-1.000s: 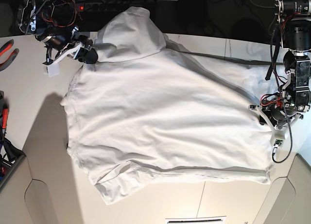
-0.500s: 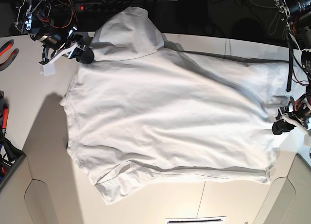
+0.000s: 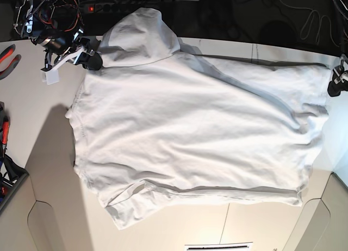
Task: Layout the t-shirt on the table in an organized manner, then fold the t-shirt properly
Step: 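Hold the collar-side corners with both grippers and stretch the shirt flat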
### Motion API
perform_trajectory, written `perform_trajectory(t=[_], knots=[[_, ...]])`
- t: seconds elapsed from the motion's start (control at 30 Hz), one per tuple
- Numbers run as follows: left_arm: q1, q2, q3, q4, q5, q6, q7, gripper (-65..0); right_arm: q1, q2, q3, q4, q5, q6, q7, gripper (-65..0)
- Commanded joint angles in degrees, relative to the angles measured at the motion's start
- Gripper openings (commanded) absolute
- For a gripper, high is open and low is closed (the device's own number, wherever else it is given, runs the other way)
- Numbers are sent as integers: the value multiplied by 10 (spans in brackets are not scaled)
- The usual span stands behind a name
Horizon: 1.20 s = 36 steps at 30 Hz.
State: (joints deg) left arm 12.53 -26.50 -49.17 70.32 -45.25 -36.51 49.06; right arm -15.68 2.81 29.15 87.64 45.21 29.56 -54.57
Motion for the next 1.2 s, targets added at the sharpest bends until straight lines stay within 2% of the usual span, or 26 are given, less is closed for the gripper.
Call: perform_trajectory(t=[0.0,0.13,0.33,0.5,0.73,0.97,1.0,1.03,1.1,1.17], knots=[[5,-13,-9,9,-12,-6,-13,-301,1,4,3,11,11,7,3,-650],[30,-5,-16,9,-2,14,-25,-301,1,4,3,11,11,7,3,-650],[36,24,-16,-3,13,16,-43,-301,1,4,3,11,11,7,3,-650],[36,25,-15,-70,12,17,-91,-301,1,4,3,11,11,7,0,-650],[18,26,-15,-122,-42,11,-75,-301,1,4,2,11,15,7,1,-650],[-3,29,-15,-122,-53,11,-51,-304,1,4,2,11,17,7,-4,-650],[-3,29,-15,-122,-55,11,-50,-328,1,4,3,11,23,7,-10,-650],[-3,29,-15,-122,-56,11,-49,-401,1,4,3,11,33,7,-17,-650],[-2,29,-15,-122,-64,11,-46,-626,1,4,3,11,52,7,-29,-650],[-2,28,-15,-122,-80,8,-42,-650,1,4,3,13,62,16,-37,-650]])
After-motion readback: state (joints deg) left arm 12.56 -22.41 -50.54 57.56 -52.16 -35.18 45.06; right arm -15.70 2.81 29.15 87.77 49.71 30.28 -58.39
